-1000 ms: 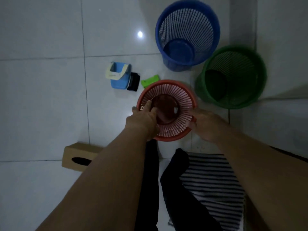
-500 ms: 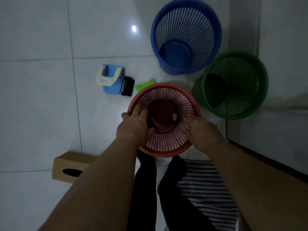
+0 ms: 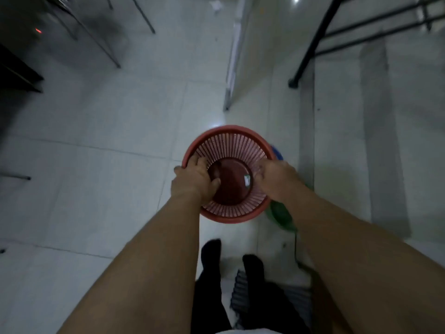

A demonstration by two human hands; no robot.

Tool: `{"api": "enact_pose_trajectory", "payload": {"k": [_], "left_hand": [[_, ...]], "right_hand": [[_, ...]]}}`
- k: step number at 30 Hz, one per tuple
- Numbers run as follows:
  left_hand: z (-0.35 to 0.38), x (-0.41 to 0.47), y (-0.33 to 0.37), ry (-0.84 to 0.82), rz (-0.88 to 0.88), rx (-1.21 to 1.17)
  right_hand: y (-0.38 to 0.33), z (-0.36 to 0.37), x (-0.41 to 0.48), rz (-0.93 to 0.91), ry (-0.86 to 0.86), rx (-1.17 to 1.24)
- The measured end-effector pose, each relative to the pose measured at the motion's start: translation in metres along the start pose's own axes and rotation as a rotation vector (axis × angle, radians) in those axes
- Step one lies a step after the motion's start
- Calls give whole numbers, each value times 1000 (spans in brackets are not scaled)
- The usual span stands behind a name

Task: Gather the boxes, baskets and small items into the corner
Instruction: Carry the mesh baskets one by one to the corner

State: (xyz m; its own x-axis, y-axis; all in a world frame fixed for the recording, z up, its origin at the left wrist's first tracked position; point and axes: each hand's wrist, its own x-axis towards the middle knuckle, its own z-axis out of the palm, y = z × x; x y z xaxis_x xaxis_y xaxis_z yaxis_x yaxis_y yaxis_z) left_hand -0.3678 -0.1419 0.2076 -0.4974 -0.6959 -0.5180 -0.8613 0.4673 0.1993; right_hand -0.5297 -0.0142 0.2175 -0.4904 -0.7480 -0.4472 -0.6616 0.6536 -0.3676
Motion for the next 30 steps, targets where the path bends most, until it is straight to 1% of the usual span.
{"api": "enact_pose_trajectory", "payload": {"k": [2,4,7,11,15,18,22,26,30], "left_hand": [[-23,-15,-5,99,-30,-45],[-41,-31,-10,181,-78,-74],[-58,-59,-20,254,-171,-93],[-78,-113,-58,372,-300,-116],[-94,-182,-123,527,-504,-135],[-98,-247,-185,629,-650,-163],[-82,-356,-278,713,-864,-168],[-42,-484,-364,732,-1095,-183],[-1,-593,-435,734,-1280,-224]], "right_hand": [[-20,-28,1,-71,36,-81],[-38,-51,-2,-140,50,-102],[-63,-69,-8,-246,61,-149],[-122,-72,-21,-436,87,-208],[-212,-56,-50,-695,93,-267],[-292,-27,-87,-920,119,-267],[-401,40,-162,-1174,93,-250],[-500,131,-265,-1375,0,-267],[-570,222,-364,-1515,-116,-271]]}}
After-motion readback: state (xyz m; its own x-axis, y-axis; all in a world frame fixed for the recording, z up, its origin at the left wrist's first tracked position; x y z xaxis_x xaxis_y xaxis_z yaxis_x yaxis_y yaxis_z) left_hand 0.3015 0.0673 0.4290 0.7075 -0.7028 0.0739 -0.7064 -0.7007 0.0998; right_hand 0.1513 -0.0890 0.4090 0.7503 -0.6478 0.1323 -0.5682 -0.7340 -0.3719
